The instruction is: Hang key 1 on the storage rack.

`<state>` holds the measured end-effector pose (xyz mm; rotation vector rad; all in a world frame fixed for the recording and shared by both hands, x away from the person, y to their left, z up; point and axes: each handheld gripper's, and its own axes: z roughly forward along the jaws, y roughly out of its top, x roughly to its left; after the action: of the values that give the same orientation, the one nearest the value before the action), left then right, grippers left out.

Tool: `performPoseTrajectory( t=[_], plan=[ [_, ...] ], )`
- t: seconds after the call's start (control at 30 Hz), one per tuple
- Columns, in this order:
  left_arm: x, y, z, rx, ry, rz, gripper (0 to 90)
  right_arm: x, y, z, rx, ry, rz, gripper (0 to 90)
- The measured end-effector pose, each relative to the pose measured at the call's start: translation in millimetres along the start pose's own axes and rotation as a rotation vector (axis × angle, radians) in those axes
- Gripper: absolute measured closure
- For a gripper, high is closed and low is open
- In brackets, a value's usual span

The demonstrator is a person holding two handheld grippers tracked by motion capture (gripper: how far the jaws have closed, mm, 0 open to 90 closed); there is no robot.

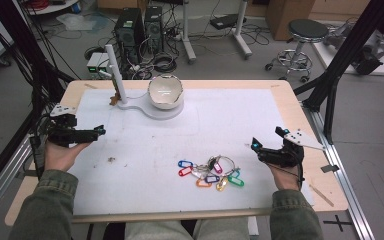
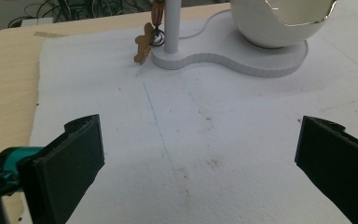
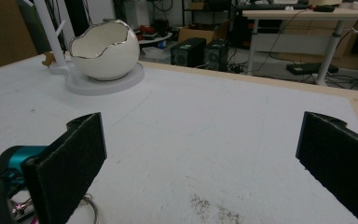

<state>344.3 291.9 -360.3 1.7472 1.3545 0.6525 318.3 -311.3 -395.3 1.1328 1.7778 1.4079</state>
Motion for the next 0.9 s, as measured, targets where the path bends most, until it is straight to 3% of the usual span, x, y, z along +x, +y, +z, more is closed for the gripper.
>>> performPoseTrajectory(
  t=[0.4,0.9],
  plan=[
    [-7.6,-24.8,-10.9,-0.053,-0.013,-0.004,1.7,0.9,-0.1,0.6,0.003,0.003,-0.006,0.6],
    [-5.3,-55.7,-9.8,-0.064,0.005,-0.015,1.7,2.5,-1.1,2.9,0.024,0.015,-0.01,0.7]
  ],
)
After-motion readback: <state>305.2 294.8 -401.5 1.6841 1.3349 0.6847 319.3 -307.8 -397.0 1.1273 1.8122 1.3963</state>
